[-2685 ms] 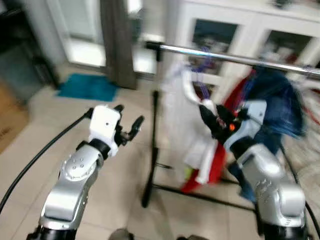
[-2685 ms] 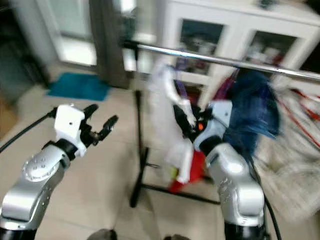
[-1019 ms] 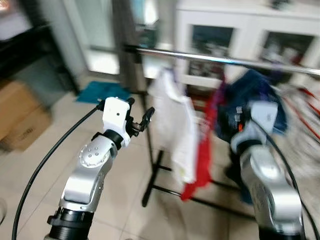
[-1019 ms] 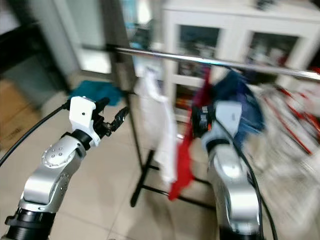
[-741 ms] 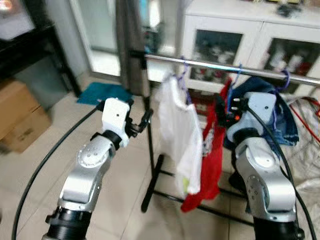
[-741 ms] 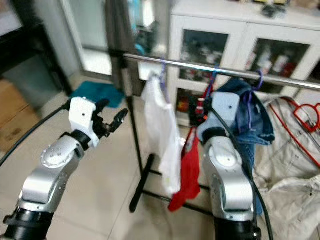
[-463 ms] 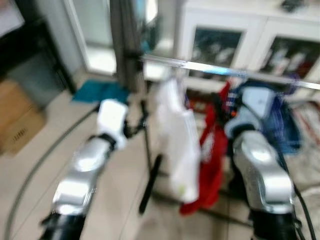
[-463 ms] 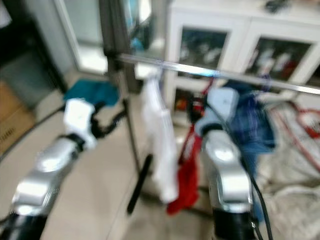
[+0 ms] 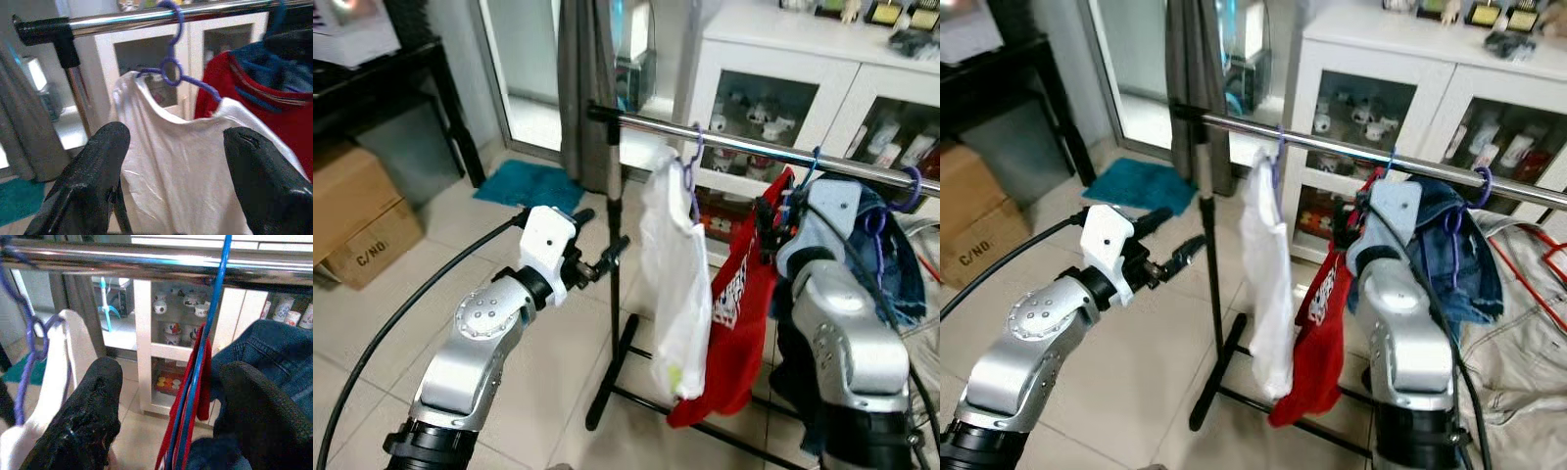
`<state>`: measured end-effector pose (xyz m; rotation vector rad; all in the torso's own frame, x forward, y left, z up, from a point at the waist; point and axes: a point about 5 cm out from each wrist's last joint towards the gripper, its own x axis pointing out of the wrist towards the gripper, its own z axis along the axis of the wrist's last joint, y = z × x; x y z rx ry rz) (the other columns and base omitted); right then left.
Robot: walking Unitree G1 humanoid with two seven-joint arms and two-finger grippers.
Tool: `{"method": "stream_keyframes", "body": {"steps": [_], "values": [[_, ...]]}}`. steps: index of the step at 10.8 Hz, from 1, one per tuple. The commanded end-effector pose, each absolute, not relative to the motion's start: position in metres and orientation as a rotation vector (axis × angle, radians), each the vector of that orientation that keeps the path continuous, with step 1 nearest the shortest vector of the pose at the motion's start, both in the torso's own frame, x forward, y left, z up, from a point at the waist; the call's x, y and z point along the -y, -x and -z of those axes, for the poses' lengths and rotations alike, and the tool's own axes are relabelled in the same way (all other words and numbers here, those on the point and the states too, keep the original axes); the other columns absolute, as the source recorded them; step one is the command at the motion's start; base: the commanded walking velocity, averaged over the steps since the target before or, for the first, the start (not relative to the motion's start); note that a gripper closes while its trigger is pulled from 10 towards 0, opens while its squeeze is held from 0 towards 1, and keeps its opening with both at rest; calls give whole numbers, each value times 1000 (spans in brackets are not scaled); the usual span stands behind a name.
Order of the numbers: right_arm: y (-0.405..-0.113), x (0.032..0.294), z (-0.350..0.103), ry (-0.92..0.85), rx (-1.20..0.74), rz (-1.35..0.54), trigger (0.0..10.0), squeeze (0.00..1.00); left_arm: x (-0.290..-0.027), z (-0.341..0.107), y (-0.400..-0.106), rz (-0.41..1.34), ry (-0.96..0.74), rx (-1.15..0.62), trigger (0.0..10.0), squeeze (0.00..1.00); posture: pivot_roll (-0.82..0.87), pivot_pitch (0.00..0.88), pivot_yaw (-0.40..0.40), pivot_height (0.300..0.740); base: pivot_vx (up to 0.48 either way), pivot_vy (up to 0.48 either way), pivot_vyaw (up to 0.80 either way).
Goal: Hang hanger
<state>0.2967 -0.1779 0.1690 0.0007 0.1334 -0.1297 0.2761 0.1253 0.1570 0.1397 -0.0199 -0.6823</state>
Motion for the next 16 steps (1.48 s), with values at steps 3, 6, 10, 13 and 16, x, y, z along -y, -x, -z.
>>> {"method": "stream_keyframes", "body": {"steps": [3,6,10,13,16], "values": [[-310,187,-166,30,-206,184,10000,0,-121,-159,-273,859,-168,-16,10000,0,-62,2,-16,740,0,0,0],[-335,185,-166,14,-224,181,10000,0,-122,-161,-274,920,-205,-32,10000,0,-50,0,-18,740,0,0,0],[-355,185,-155,-38,-271,166,2118,0,-122,-162,-274,931,-213,-30,10000,0,-42,0,-27,740,0,0,0],[-364,191,-157,-64,-253,183,0,0,-122,-163,-274,933,-220,-29,10000,0,-39,0,-27,740,0,0,0],[-368,191,-157,-65,-245,178,0,0,-122,-163,-274,932,-226,-27,10000,0,-38,0,-28,740,0,0,0]]}}
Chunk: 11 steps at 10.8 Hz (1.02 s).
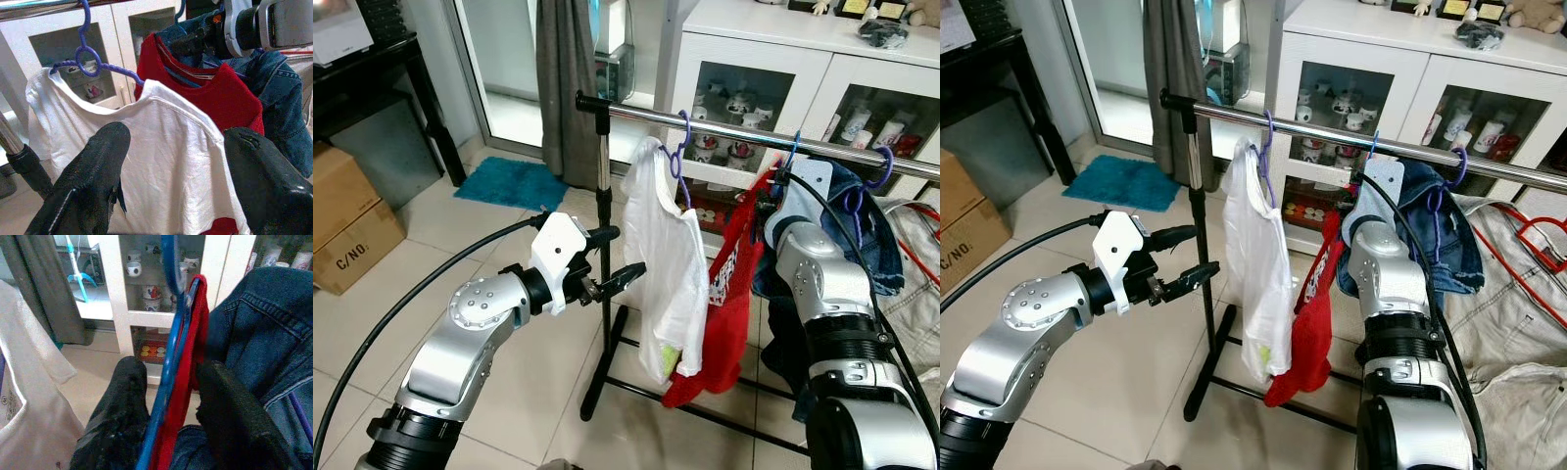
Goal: Hang hanger
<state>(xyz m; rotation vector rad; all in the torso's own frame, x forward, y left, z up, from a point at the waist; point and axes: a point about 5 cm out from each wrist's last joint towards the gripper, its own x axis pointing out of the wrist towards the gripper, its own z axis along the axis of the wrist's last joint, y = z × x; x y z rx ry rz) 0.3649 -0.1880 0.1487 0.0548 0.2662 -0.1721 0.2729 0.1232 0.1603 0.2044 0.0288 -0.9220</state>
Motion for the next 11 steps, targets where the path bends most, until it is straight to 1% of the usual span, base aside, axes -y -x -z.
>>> {"method": "stream_keyframes", "body": {"steps": [1,5,10,11], "values": [[-368,191,-155,-64,-246,177,0,0,-123,-164,-274,931,-228,-26,10000,0,-37,0,-28,740,0,0,0],[-370,191,-157,-49,-231,162,0,0,-124,-165,-276,927,-237,-19,10000,0,-38,0,-22,740,0,0,0],[-368,185,-162,0,-204,85,0,0,-123,-168,-282,938,-256,1,10000,0,-41,0,-4,740,0,0,0],[-367,184,-160,29,-211,70,4118,0,-123,-168,-283,940,-259,3,10000,0,-42,0,-2,740,0,0,0]]}}
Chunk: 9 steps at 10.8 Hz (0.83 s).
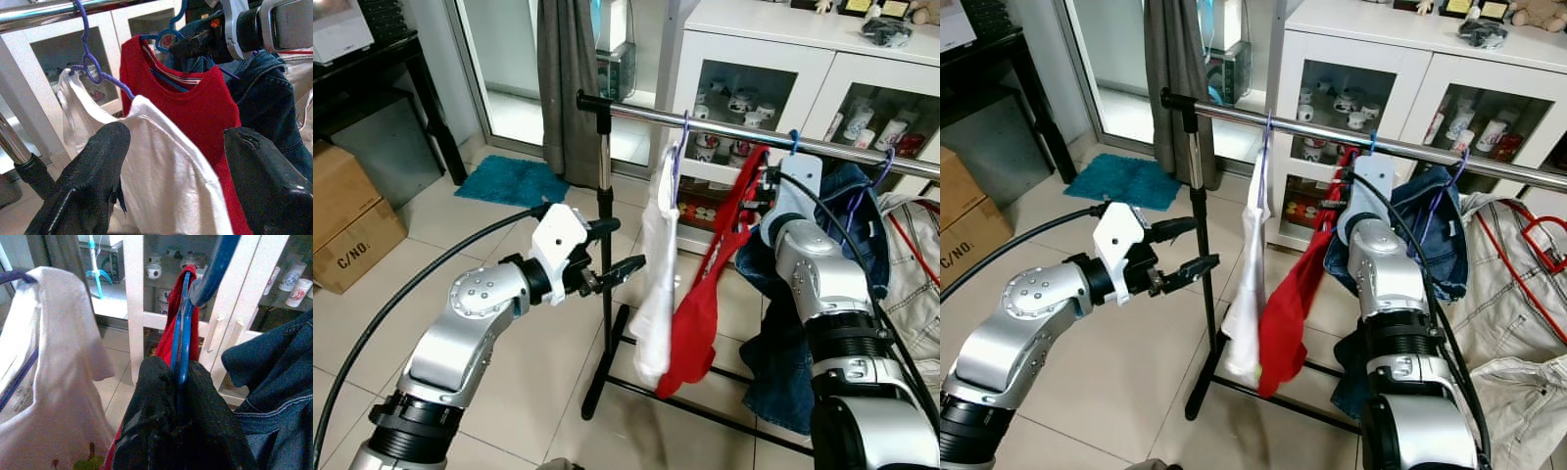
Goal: Hang hanger
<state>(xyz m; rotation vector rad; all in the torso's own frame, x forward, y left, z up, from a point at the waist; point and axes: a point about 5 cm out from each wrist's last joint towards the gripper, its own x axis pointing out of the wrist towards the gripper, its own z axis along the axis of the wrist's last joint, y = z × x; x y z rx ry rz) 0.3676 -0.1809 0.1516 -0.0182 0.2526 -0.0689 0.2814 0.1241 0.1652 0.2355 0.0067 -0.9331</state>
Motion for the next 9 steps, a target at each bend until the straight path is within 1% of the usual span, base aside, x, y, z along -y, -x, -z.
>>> {"method": "stream_keyframes", "body": {"steps": [1,6,7,9], "values": [[-368,182,-159,32,-216,68,10000,0,-123,-168,-283,943,-263,4,10000,0,-42,0,0,740,0,0,0],[-371,183,-164,27,-216,66,10000,0,-120,-167,-284,943,-267,11,10000,0,-47,0,-5,740,0,0,0],[-372,182,-165,22,-214,62,10000,1000,-120,-167,-285,937,-267,14,10000,0,-44,0,-13,740,0,0,0],[-374,182,-168,29,-211,58,10000,1000,-121,-167,-285,921,-268,16,10000,0,-39,0,-23,740,0,0,0]]}}
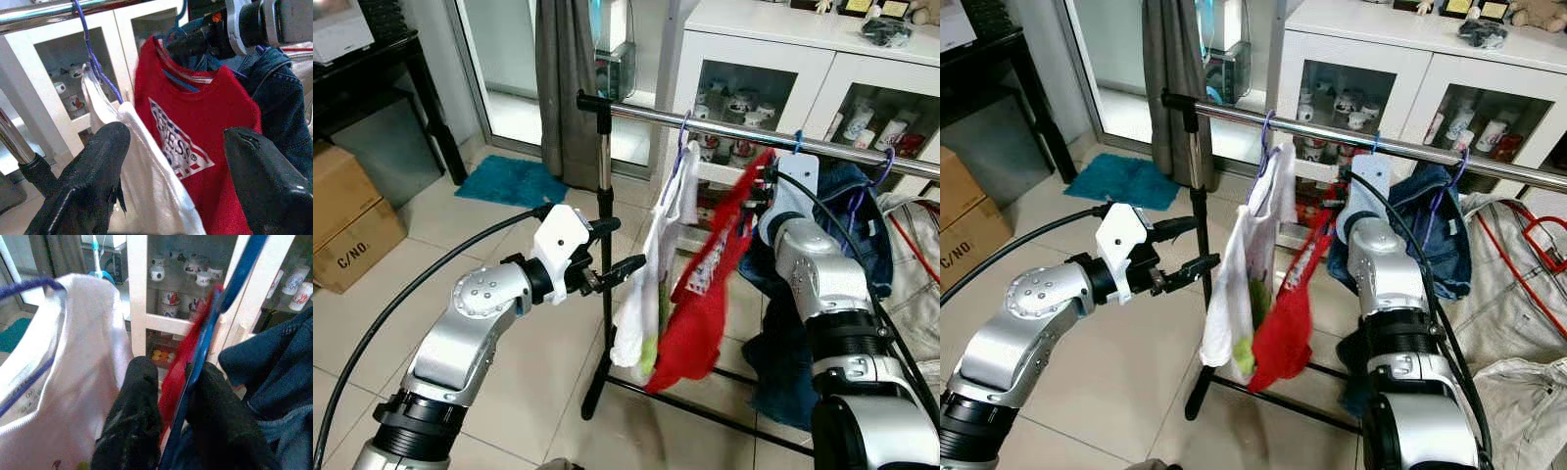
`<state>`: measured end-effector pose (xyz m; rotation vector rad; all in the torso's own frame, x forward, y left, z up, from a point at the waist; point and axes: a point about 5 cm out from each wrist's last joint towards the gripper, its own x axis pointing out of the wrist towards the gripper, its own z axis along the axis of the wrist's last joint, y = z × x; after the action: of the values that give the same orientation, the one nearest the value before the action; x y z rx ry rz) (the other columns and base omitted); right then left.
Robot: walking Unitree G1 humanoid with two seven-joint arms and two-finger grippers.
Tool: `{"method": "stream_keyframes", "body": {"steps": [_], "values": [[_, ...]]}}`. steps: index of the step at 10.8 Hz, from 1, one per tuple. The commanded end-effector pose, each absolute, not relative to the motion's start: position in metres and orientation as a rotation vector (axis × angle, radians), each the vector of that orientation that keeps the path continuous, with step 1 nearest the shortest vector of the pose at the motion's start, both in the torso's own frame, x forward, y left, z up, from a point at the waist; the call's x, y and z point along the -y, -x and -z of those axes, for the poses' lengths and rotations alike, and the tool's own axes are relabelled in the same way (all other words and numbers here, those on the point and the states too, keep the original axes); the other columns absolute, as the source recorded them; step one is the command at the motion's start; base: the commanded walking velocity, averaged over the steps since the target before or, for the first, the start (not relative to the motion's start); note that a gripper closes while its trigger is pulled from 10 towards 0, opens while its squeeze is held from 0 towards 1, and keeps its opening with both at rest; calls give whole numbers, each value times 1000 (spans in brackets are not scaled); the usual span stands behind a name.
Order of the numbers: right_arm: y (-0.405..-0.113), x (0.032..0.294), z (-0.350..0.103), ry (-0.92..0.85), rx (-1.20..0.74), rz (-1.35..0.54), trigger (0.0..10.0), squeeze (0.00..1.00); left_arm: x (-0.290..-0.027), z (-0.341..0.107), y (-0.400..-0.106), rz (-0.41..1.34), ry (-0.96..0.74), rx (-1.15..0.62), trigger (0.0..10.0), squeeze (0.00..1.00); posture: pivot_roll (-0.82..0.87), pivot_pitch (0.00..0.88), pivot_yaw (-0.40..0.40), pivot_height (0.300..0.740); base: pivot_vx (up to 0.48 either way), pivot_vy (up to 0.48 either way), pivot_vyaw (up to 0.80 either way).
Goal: Hang hanger
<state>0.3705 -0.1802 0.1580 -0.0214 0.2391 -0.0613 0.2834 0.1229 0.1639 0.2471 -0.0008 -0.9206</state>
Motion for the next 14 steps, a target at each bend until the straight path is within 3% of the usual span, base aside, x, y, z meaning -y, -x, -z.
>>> {"method": "stream_keyframes", "body": {"steps": [1,5,6,7,13,14], "values": [[-375,182,-173,36,-201,48,10000,1000,-122,-167,-285,918,-270,16,10000,0,-37,0,-26,740,0,0,0],[-373,181,-187,6,-189,32,10000,1000,-122,-167,-284,909,-270,17,10000,0,-37,0,-34,740,0,0,0],[-373,186,-180,34,-270,78,10000,796,-122,-167,-284,908,-273,17,10000,0,-39,0,-33,740,0,0,0],[-371,184,-176,4,-331,95,10000,0,-121,-167,-285,908,-276,17,10000,0,-41,0,-33,740,0,0,0],[-370,180,-186,-217,-381,144,10000,0,-121,-168,-285,908,-280,19,10000,0,-39,0,-32,740,0,0,0],[-370,182,-187,-229,-383,156,9490,0,-121,-168,-285,910,-279,20,10000,0,-41,0,-29,740,0,0,0]]}}
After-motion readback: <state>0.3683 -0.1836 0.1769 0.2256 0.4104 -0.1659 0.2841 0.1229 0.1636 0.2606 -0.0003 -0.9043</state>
